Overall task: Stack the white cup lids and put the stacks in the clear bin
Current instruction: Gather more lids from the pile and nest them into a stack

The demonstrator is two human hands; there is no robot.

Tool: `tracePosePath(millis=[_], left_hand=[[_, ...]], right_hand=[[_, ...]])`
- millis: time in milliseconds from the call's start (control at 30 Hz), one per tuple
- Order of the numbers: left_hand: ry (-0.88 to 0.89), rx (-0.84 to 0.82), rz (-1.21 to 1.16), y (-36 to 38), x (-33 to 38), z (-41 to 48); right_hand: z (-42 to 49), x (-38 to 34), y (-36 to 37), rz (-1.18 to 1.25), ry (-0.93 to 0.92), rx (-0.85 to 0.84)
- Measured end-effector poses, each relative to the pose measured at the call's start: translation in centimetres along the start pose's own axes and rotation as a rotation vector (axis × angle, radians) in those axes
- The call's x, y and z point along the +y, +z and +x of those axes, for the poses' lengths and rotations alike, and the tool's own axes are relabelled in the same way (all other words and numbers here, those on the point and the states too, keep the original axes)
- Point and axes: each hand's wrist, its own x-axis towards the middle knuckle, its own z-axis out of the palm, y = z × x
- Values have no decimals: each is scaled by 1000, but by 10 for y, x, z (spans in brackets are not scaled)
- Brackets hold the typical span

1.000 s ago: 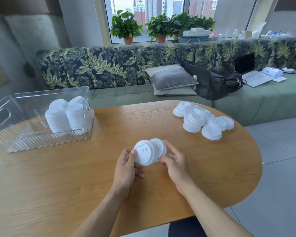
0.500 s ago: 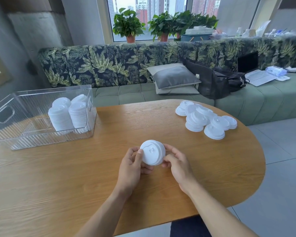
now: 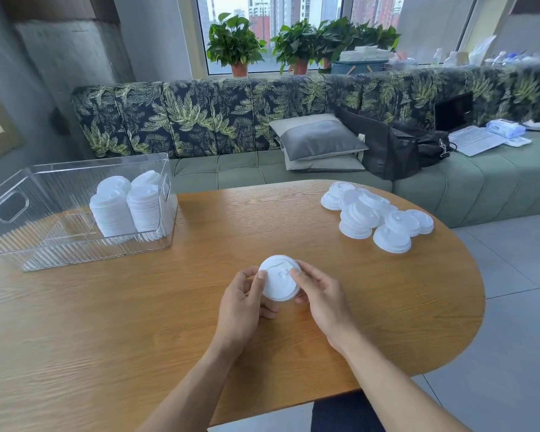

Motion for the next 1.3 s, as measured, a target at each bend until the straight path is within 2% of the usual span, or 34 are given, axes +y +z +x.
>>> tracePosePath(millis=[300, 967, 1300], left_hand=[[7, 15, 28, -4, -3, 1], [119, 4, 147, -2, 2, -7], [73, -14, 130, -3, 8, -9]], right_hand=[[1, 3, -1, -12, -3, 30], [0, 6, 1, -90, -70, -64], [-1, 7, -1, -104, -90, -18]])
